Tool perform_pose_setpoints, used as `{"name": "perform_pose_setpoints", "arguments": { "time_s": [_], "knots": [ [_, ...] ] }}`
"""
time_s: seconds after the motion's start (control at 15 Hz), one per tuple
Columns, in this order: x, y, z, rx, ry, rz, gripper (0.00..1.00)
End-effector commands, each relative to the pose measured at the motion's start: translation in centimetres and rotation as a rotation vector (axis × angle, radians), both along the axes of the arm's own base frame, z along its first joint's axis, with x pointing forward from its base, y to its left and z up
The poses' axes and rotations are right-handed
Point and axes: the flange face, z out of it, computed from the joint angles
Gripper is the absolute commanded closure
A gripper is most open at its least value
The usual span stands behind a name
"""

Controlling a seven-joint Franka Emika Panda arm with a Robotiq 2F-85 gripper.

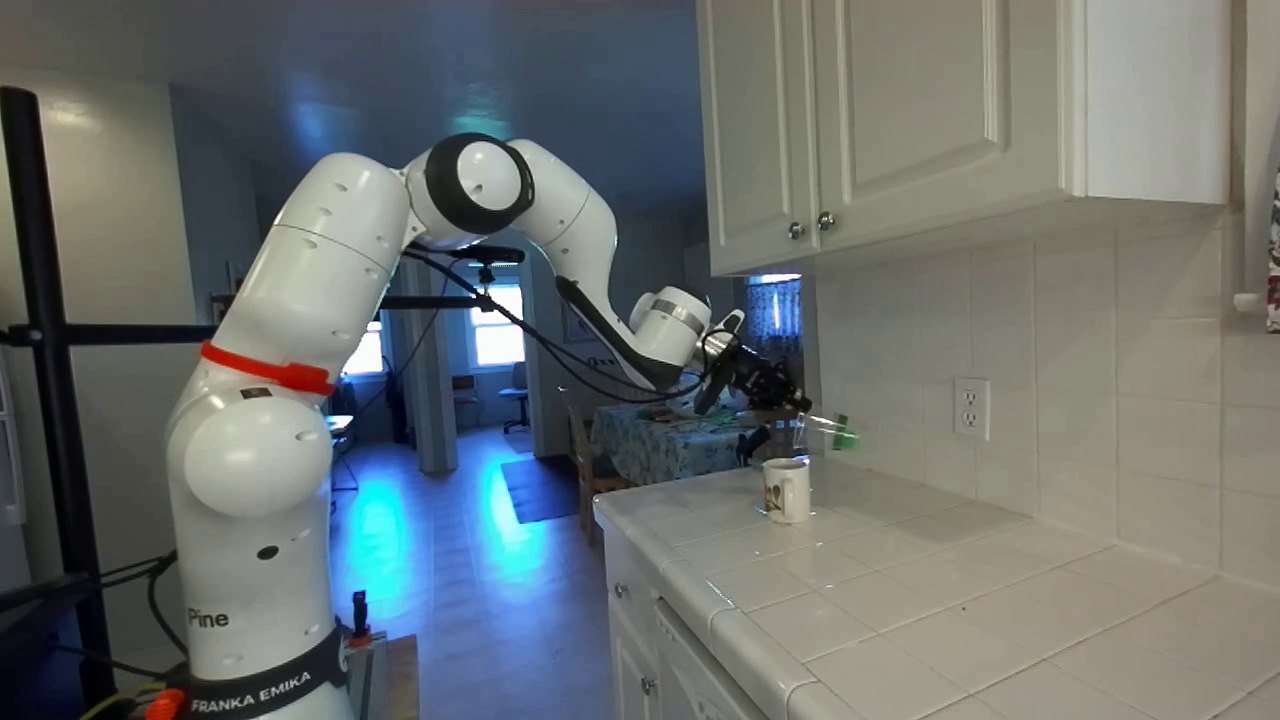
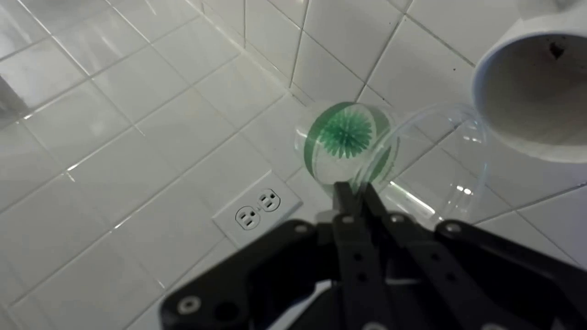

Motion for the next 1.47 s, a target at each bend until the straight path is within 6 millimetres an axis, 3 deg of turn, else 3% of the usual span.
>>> {"name": "perform_pose_setpoints", "arguments": {
  "time_s": [0.0, 1.4],
  "knots": [
    [-1.5, -0.2, -0.7, -0.024, -0.009, -0.003, 0.98],
    [-3.7, 0.6, -3.4, -0.177, -0.085, -0.014, 0.98]
  ]
}}
